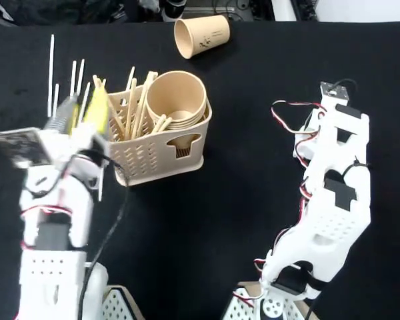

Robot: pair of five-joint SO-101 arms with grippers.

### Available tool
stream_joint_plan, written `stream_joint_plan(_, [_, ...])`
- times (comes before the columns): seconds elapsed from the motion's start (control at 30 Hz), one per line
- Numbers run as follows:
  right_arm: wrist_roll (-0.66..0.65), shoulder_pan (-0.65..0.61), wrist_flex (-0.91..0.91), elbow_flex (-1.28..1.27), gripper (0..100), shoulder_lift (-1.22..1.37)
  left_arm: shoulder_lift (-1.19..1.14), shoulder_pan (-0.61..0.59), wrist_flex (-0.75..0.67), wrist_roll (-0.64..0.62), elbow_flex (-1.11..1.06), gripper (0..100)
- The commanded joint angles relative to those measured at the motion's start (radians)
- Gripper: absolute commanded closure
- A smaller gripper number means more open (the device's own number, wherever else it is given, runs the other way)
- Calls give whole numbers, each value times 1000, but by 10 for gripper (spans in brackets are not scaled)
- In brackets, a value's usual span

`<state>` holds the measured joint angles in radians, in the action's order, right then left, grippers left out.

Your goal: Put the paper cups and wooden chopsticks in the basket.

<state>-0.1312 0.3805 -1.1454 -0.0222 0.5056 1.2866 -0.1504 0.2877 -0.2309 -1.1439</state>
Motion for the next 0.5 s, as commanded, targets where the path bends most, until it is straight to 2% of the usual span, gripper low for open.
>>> stream_joint_plan(0.0, [-2, 0, 3, -5, 986, -24, -40, -183, 245, -55, 272, 824])
stream_joint_plan(0.1, [-2, 0, 3, -5, 986, -24, -196, -272, 368, -89, 449, 807])
stream_joint_plan(0.2, [-2, 0, 3, -5, 986, -24, -417, -294, 445, -86, 602, 802])
stream_joint_plan(0.47, [-2, 0, 3, -5, 986, -24, -1022, -286, 649, 193, 1000, 801])
